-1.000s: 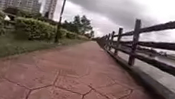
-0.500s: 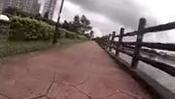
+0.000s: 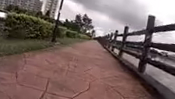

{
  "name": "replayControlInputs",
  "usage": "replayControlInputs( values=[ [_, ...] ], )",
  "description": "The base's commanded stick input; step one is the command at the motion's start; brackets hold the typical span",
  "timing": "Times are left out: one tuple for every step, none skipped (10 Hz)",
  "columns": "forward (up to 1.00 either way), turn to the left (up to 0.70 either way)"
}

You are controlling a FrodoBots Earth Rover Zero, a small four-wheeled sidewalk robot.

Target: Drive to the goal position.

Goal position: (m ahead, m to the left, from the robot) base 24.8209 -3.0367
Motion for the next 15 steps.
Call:
replayControlInputs(
  values=[
    [0.5, 0.0],
    [0.5, 0.0],
    [0.5, 0.0],
    [0.5, 0.0],
    [0.5, 0.0],
    [0.5, 0.0],
    [0.5, 0.0],
    [0.5, 0.0],
    [0.5, 0.0],
    [0.5, 0.0],
    [0.5, 0.0],
    [0.5, 0.0],
    [0.5, 0.0],
    [0.5, 0.0],
    [0.5, 0.0]
  ],
)
